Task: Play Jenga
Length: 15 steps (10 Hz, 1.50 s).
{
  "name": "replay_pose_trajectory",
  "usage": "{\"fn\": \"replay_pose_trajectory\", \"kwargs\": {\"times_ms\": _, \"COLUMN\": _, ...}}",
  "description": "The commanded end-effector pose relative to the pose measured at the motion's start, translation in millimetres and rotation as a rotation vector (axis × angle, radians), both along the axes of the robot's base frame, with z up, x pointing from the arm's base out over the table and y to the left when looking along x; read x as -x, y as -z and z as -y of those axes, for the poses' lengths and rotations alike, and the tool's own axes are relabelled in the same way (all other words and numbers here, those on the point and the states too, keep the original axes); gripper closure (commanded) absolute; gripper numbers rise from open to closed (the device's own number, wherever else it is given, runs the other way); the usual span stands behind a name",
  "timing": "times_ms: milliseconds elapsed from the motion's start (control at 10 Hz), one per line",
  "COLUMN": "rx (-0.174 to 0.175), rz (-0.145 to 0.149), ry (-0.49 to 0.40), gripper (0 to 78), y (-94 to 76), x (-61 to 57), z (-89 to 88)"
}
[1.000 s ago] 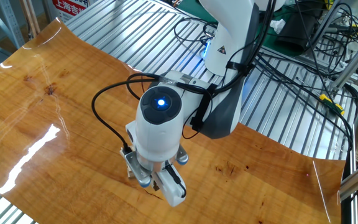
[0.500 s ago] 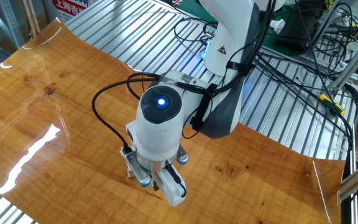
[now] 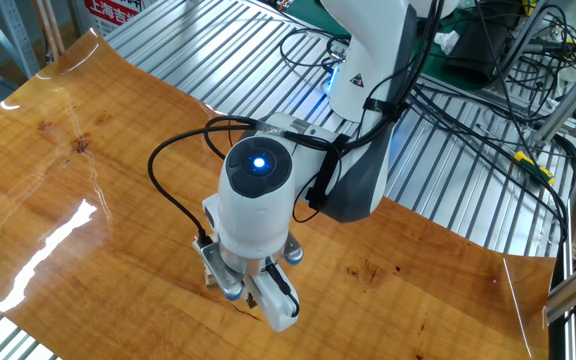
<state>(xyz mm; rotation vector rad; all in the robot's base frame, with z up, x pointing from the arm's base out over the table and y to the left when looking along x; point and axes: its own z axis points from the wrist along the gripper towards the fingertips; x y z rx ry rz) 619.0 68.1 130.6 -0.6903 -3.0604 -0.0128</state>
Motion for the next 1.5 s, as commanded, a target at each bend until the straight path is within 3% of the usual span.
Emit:
{"fn": "replay_pose_trajectory", "kwargs": {"times_ms": 100, "rx": -0.004, "rz": 0.006, "ry": 0.007, "gripper": 0.2, "y": -1.7, "x": -1.0, "z": 0.1}}
{"fn": "replay_pose_trajectory", "kwargs": {"times_ms": 700, "rx": -0.004, "rz": 0.006, "ry": 0.007, "gripper": 0.2, "y": -1.7, "x": -1.0, "z": 0.1}}
{"fn": "replay_pose_trajectory", "kwargs": {"times_ms": 800, "rx": -0.018, "rz": 0.003, "ry": -0.034, "gripper": 0.2, "y": -2.0, "x": -1.5, "z": 0.2}}
{"fn": "replay_pose_trajectory", "kwargs": {"times_ms": 1500, "rx": -0.02, "rz": -0.008, "ry": -0.059, "gripper": 0.2, "y": -3.6, "x": -1.8, "z": -0.7}}
